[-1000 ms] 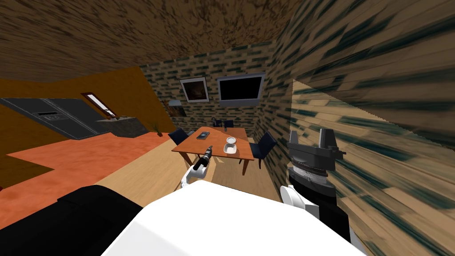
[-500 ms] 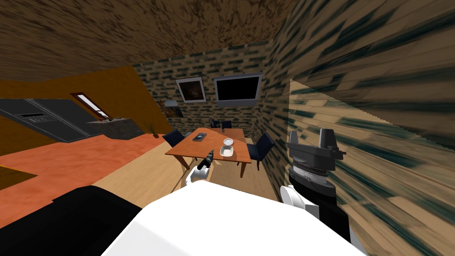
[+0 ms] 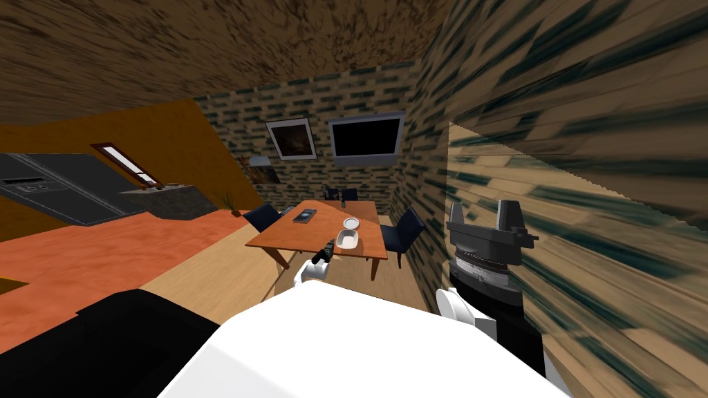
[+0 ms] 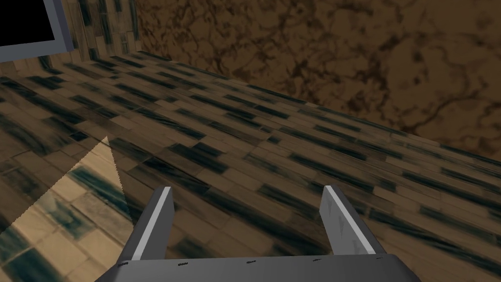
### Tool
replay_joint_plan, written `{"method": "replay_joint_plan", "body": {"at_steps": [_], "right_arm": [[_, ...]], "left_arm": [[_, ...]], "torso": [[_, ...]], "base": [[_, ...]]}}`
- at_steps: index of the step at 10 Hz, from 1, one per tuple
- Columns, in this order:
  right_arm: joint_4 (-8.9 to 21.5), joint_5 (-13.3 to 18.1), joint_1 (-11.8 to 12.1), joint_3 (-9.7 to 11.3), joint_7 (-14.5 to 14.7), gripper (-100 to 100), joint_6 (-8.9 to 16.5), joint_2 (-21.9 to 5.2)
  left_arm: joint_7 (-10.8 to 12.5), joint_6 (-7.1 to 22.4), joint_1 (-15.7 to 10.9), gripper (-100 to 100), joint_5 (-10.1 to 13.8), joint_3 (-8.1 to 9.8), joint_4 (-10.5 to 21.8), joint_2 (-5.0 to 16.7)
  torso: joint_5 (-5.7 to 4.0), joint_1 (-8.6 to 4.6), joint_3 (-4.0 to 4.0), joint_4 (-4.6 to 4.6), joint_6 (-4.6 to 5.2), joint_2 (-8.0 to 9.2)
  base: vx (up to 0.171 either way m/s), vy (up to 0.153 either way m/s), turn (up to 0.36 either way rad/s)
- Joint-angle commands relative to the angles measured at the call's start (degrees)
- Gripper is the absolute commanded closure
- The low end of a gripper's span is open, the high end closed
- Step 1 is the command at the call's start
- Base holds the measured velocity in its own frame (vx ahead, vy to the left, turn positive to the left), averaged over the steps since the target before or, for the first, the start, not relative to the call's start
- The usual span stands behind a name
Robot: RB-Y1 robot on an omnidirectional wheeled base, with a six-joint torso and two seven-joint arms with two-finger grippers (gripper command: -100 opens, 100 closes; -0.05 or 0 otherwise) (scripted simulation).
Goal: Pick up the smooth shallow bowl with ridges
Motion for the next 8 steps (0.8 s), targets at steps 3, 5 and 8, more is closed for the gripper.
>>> {"method": "replay_joint_plan", "body": {"at_steps": [3,5,8], "right_arm": [[0.00,0.00,0.00,0.00,0.00,0,0.00,0.00],[0.00,0.00,0.00,0.00,0.00,0,0.00,0.00],[0.00,0.00,-0.01,0.00,0.00,0,0.00,0.00]], "left_arm": [[0.61,2.84,-1.70,-100,-0.37,-0.32,4.77,-3.28],[0.70,3.48,-2.06,-100,-0.47,-0.37,5.79,-5.21],[0.94,3.08,-2.94,-100,-0.10,0.21,6.70,-4.20]], "torso": [[0.00,0.04,0.07,0.03,0.00,0.12],[0.00,0.04,0.06,0.02,-0.01,0.10],[0.04,0.26,0.21,0.08,-0.02,0.38]], "base": [[0.078,-0.061,-0.025],[0.067,-0.043,-0.009],[0.006,-0.008,-0.021]]}}
